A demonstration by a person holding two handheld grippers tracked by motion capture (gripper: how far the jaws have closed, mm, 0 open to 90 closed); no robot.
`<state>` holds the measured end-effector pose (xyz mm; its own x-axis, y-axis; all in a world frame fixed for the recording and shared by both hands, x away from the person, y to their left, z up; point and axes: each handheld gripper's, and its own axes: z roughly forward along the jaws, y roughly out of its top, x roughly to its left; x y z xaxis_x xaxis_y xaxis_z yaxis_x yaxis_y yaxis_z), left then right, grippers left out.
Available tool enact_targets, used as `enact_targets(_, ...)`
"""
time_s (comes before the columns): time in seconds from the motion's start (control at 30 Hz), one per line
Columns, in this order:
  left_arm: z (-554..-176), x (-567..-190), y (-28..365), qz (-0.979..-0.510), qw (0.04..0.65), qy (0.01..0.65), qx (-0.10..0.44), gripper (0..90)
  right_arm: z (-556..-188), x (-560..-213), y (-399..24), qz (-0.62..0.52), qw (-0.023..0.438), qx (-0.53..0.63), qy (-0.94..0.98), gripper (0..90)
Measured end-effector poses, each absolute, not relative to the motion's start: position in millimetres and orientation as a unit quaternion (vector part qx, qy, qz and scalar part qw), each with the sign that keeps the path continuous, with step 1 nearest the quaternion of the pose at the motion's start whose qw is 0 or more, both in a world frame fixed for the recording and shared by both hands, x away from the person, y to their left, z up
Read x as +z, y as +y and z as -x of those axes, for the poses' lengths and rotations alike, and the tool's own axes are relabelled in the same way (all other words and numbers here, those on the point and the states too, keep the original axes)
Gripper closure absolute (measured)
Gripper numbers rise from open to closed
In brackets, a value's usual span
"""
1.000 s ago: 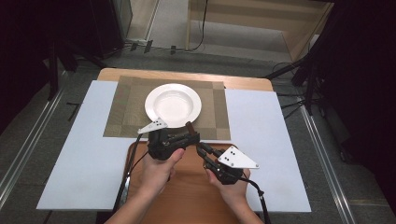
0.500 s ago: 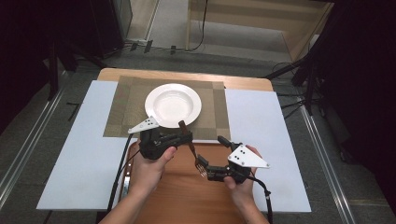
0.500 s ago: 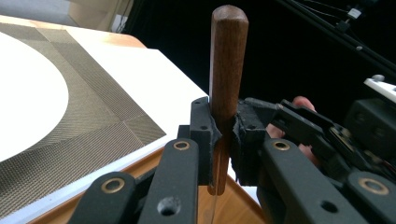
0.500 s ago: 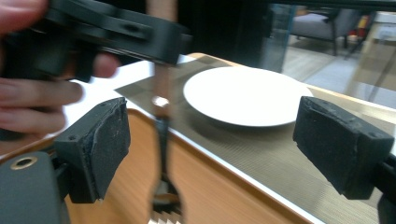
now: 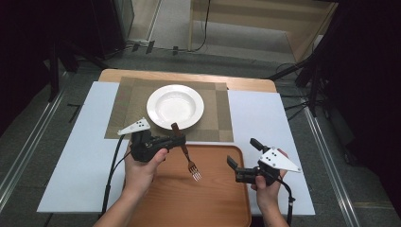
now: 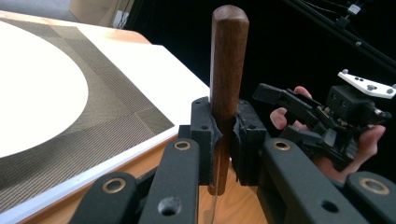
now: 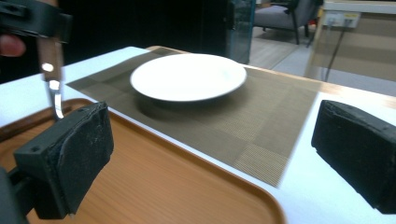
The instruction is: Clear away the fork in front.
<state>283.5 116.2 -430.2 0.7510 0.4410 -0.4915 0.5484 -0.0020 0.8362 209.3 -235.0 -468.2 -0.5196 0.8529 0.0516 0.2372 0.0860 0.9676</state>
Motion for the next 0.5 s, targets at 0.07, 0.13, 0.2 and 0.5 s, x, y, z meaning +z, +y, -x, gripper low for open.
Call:
enact_targets(0.07,-283,-430,118,-0.709,0.613,0.347,-0.043,79.7,-208,-471,-243,-0.407,0.286,0.541,0.678,0.0)
enact_targets(0.13,-283,-429,121,-0.710,0.611,0.346,-0.044,79.7,-207,-473,-252,-0.415,0.289,0.537,0.676,0.0)
enact_targets(0.2,-282,-429,124,-0.710,0.612,0.346,-0.045,79.7,-206,-476,-261,-0.424,0.291,0.533,0.672,0.0)
enact_targets(0.5,-279,-428,137,-0.710,0.612,0.345,-0.052,79.7,-200,-486,-298,-0.456,0.303,0.519,0.656,0.0)
